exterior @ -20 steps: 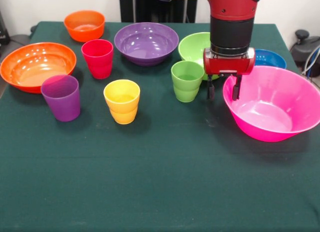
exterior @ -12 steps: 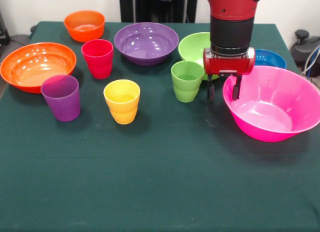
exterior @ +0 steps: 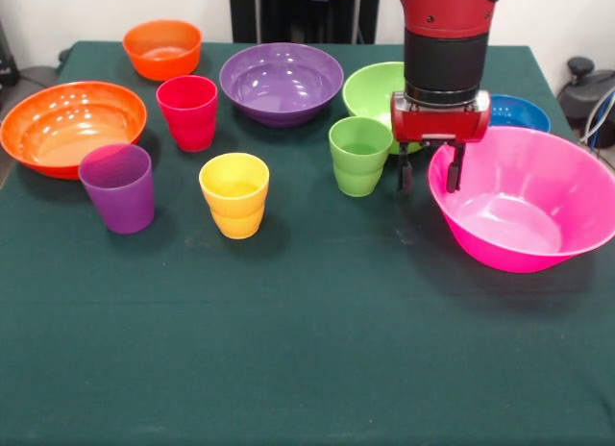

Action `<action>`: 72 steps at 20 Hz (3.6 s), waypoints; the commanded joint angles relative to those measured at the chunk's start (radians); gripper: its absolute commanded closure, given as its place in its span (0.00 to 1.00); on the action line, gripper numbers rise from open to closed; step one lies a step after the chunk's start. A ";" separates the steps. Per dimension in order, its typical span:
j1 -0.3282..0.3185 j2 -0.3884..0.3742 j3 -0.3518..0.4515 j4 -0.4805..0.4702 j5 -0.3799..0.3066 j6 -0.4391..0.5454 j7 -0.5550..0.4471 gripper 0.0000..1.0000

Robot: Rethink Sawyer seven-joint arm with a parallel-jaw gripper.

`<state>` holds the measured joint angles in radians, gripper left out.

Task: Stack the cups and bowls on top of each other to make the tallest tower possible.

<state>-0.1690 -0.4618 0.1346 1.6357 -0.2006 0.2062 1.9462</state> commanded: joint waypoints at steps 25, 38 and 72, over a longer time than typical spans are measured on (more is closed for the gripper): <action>0.019 0.006 0.018 -0.002 -0.058 0.036 0.026 0.00; 0.013 0.038 0.025 -0.019 -0.058 0.026 0.020 1.00; 0.002 0.026 0.036 -0.024 -0.049 0.046 0.014 0.00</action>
<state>-0.1698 -0.4706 0.1304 1.6335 -0.2004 0.2062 1.9464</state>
